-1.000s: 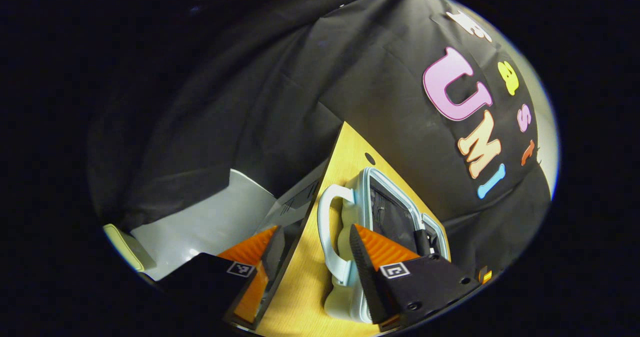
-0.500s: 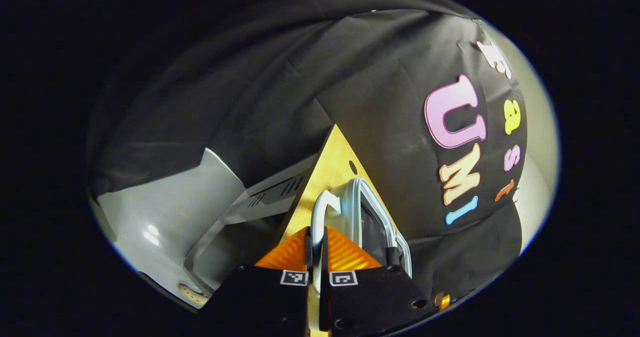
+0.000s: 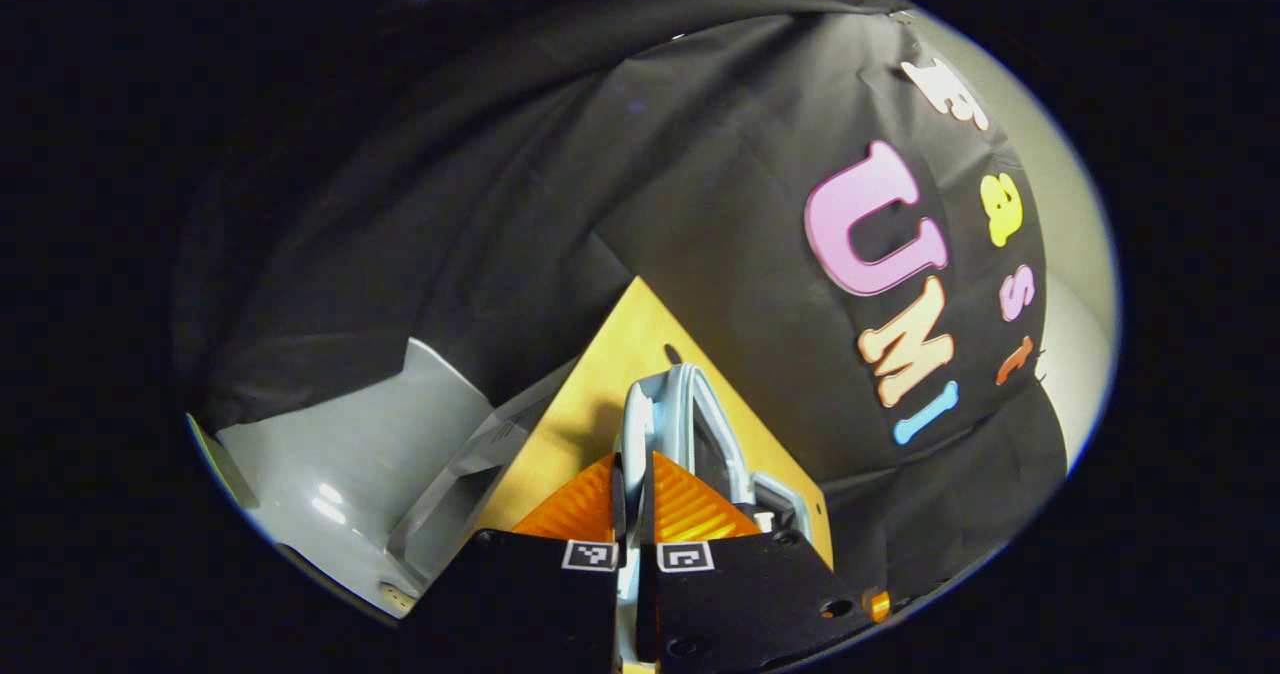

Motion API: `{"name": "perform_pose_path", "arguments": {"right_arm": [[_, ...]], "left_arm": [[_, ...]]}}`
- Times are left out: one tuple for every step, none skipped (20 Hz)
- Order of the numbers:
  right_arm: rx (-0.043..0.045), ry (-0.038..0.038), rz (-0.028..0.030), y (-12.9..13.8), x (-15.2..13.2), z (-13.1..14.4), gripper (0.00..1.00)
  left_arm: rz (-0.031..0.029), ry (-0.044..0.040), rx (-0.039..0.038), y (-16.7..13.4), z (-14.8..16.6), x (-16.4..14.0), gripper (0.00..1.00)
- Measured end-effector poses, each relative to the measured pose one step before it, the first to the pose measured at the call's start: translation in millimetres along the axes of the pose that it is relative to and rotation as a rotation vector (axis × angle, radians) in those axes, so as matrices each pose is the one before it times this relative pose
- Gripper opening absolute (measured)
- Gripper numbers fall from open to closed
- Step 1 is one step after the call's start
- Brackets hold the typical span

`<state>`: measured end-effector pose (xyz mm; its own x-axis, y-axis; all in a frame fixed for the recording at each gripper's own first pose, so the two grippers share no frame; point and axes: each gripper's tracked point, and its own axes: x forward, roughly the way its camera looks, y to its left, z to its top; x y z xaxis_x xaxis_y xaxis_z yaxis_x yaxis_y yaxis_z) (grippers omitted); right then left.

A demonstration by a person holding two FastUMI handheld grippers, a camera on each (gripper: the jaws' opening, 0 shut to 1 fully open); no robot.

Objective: First open the suitcase, pack the skin care products into it, and then close the suitcase.

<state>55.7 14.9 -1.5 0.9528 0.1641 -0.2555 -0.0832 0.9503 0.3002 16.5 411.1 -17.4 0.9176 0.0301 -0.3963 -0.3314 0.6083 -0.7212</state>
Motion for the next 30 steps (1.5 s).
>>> {"name": "perform_pose_path", "arguments": {"right_arm": [[0.01065, 0.00343, 0.00029, -5.01, 0.41, -2.78, 0.96], [0.00787, 0.00164, 0.00184, -5.35, 0.46, -1.19, 0.99], [0.00258, 0.0003, -0.00114, -5.33, 0.49, -1.51, 0.98], [-0.00181, 0.00223, -0.00514, -6.23, 0.11, -1.82, 0.98], [-0.00423, 0.00243, -0.004, -4.47, 0.11, -2.33, 0.98], [-0.0024, 0.00358, -0.00351, -4.76, 0.3, -2.49, 0.98], [0.00065, 0.00195, -0.00216, -3.05, -0.85, -2.3, 0.98], [0.00304, 0.00035, 0.00107, -2.79, -1.25, -1.15, 0.98], [0.0051, -0.00317, -0.00143, -1.94, -0.78, -1.37, 0.99], [0.00321, -0.00392, -0.003, -3.39, -0.93, -0.22, 0.98], [0.00201, -0.00551, -0.00121, -2.98, -0.96, -0.87, 0.98], [0.00614, -0.00231, -0.00226, -4.18, -1.23, 0.06, 0.98], [0.00906, -0.00158, -0.00026, -3.1, 0.17, 0.11, 0.98], [0.0108, -0.0025, -0.00089, -2.25, -1.46, -0.2, 0.98], [0.0099, -0.00282, -0.00162, -2.82, -1.44, -0.65, 0.98], [0.00208, -0.00507, -0.00097, -3.02, -2.5, 0.94, 0.99], [-0.00592, -0.00715, -0.00389, -3.03, -1.91, 1.86, 0.98], [-0.00981, -0.00532, -0.00296, -2.04, -1.71, 1.8, 0.98], [-0.00704, -0.00398, 0.0011, -0.42, -2.2, 1.25, 0.98], [-0.00396, -0.00618, 0.00618, 0.56, -1.87, 2.91, 0.98], [-0.00246, -0.00698, 0.00705, 0.58, -3.8, 2.25, 0.98], [-0.00298, -0.00349, 0.00503, 0.33, -2.23, 1.4, 0.98], [-0.00333, -0.00095, 0.00255, -0.35, -0.34, -0.16, 0.98], [-0.00106, 0.0015, 0.00031, -1.19, -0.76, 0.1, 0.98], [0.00174, 0.00676, -0.00185, -1.24, 0.28, -3.22, 0.98], [0.00412, 0.00556, -0.00107, -1.4, -0.24, -1.65, 0.98], [0.00538, 0.00444, 0.00126, -2.07, -0.75, -1.68, 0.98], [0.00586, 0.00642, 0.00105, -2.25, -0.8, -2.22, 0.98], [0.00305, 0.00548, 0.00132, -0.92, -1.44, -3.45, 0.98], [0.00166, 0.00186, 0.00227, -1.57, -2.2, -1.73, 0.98]], "left_arm": [[-0.01178, -0.00755, 0.0253, -14.51, 3.0, -5.61, 0.0], [-0.00695, -0.00711, 0.03499, -16.33, 2.3, -5.48, 0.0], [-0.00762, -0.0061, 0.04682, -17.65, 1.21, -4.03, 0.0], [-0.00988, -0.0102, 0.03887, -18.89, 3.95, -3.49, 0.0], [-0.01727, -0.00463, 0.02607, -20.51, 2.89, -3.68, 0.0], [-0.0223, -0.00312, 0.01861, -20.98, 2.45, -2.77, 0.0], [-0.02009, -0.00109, 0.01976, -18.92, 3.03, 1.73, 0.0], [-0.02185, 0.00287, 0.02098, -18.07, 0.8, 1.15, 0.0], [-0.02277, 0.00539, 0.0184, -21.48, -0.94, 2.14, 0.0], [-0.02144, 0.00575, 0.01649, -18.34, 0.53, 5.33, 0.0], [-0.02337, 0.00758, 0.01491, -18.45, -0.32, 6.33, 0.0], [-0.02172, 0.0097, 0.01082, -17.6, -0.93, 7.17, 0.0], [-0.02415, 0.01395, 0.00367, -16.36, -1.49, 8.01, 0.0], [-0.02875, 0.01643, 0.00146, -16.64, -1.04, 9.97, 0.0], [-0.02601, 0.02009, -0.00077, -15.35, -4.56, 10.89, 0.0], [-0.02436, 0.02075, -0.00057, -12.78, -3.69, 9.3, 0.0], [-0.0244, 0.01854, -0.00824, -12.08, -4.84, 10.96, 0.0], [-0.02442, 0.01913, -0.0105, -12.01, -3.97, 8.99, 0.0], [-0.02467, 0.01706, -0.0119, -9.73, -3.9, 12.73, 0.0], [-0.02303, 0.01833, -0.0132, -8.7, -6.85, 10.98, 0.0], [-0.02158, 0.02428, -0.014, -7.55, -6.36, 12.78, 0.0], [-0.02158, 0.02643, -0.01207, -7.49, -7.98, 11.21, 0.01], [-0.01735, 0.02502, -0.01158, -6.29, -7.63, 9.61, 0.01], [-0.01118, 0.02276, -0.00964, -4.65, -7.72, 9.75, 0.01], [-0.00536, 0.02152, -0.0061, -2.28, -5.83, 11.94, 0.01], [-0.00255, 0.01894, -0.0045, -3.13, -6.51, 10.84, 0.01], [-0.0002, 0.01907, -0.00236, -2.21, -5.26, 13.38, 0.01], [-0.00033, 0.02175, -0.00439, -2.89, -7.98, 10.84, 0.01], [-0.00438, 0.02984, -0.00123, -2.63, -9.77, 12.27, 0.01], [-0.00364, 0.03376, -0.00531, 1.09, -15.41, 9.25, 0.01]]}}
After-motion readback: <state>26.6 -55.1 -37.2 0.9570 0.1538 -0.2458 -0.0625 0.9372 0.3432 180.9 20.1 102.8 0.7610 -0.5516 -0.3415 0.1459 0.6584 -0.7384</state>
